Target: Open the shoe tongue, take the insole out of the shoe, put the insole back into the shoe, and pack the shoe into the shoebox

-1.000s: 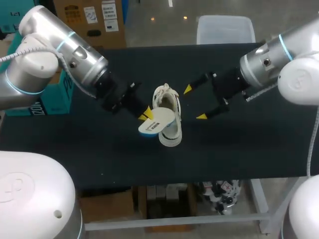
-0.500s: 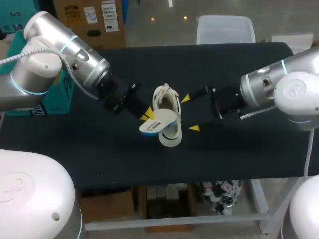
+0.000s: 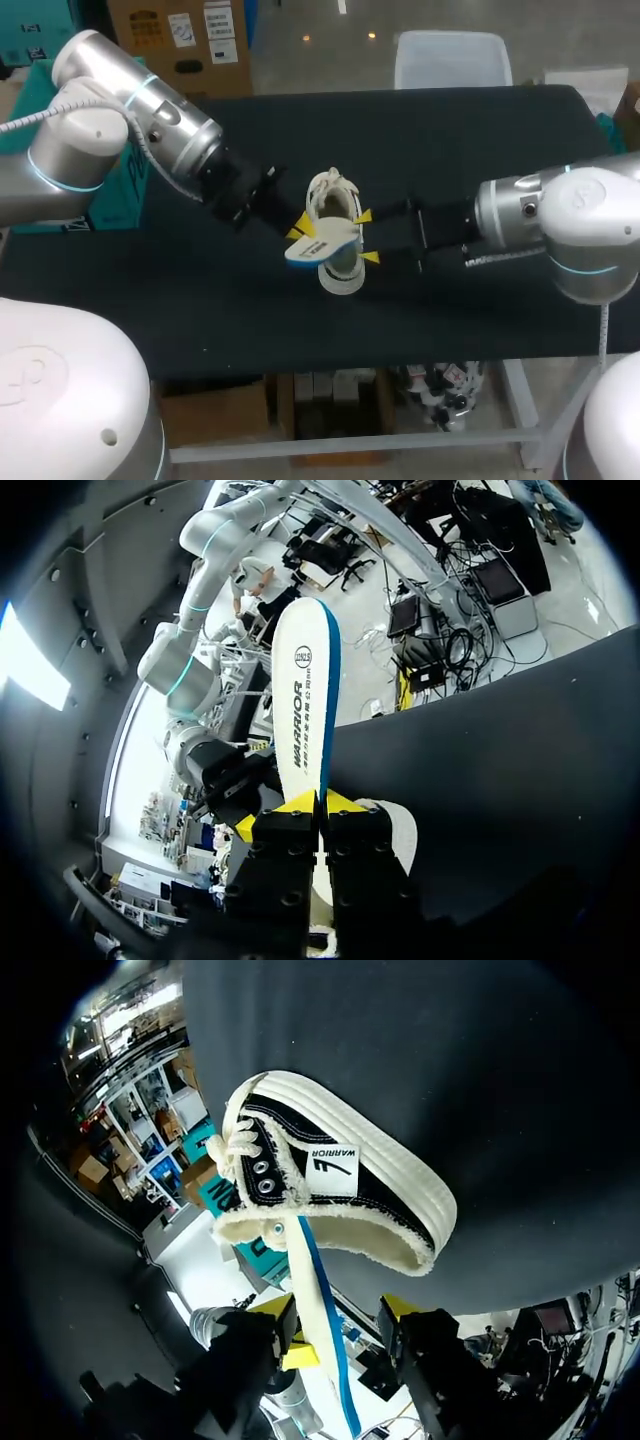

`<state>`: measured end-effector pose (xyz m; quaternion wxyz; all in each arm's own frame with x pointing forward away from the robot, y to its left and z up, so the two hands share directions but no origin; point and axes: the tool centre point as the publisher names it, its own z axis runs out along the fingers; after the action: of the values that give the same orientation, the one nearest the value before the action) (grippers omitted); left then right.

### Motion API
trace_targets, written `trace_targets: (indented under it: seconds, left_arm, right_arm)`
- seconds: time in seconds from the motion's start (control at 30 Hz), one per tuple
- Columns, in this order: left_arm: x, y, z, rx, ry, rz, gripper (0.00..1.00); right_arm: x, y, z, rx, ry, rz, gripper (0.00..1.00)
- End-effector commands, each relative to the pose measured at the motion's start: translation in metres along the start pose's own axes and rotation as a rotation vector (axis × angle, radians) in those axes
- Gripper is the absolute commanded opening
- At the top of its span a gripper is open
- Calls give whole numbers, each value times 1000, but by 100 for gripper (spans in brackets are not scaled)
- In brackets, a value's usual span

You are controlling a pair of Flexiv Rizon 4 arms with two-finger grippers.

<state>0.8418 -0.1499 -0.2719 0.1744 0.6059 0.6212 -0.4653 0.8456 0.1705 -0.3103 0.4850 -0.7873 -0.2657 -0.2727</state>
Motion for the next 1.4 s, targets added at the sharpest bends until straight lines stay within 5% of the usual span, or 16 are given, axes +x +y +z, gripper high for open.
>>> trace_targets:
  seconds: [0.03, 0.3, 0.53, 0.77, 0.83, 0.9, 0.93, 1.17, 1.2, 1.27, 1.37, 1.4]
  left_arm:
    - [1, 2, 2, 1, -14, 1, 0]
    - [1, 5, 4, 0, -50, -7, 0]
    - [-1, 5, 5, -7, -77, -12, 0]
    - [4, 4, 8, -4, -81, -29, 0]
    - [5, 4, 8, -2, -83, -36, 0]
    - [7, 3, 9, 2, -85, -41, 0]
    - [7, 3, 10, 5, -86, -44, 0]
    - [7, -4, 7, -17, -76, -27, 0]
    - [7, -5, 5, -31, -75, -24, 6]
    - [10, -7, 3, -60, -73, -20, 64]
    - [16, -4, 2, -90, -71, -30, 91]
    - [18, -2, 2, -93, -75, -42, 89]
  right_arm:
    - [1, -2, 0, 64, 31, -15, 49]
    - [2, -8, 6, 87, 44, -22, 44]
    - [-1, -7, 13, 117, 49, -21, 30]
    - [-1, -10, 18, 146, 59, -36, 30]
    - [-1, -12, 19, 146, 61, -41, 24]
    - [0, -13, 19, 144, 63, -44, 3]
    - [1, -13, 20, 145, 65, -46, 0]
    - [1, -15, 20, 153, 65, -53, 0]
    - [1, -16, 20, 156, 66, -56, 0]
    - [1, -17, 20, 163, 70, -58, 0]
    - [1, -17, 20, 174, 77, -64, 0]
    - [1, -17, 20, 179, 81, -66, 0]
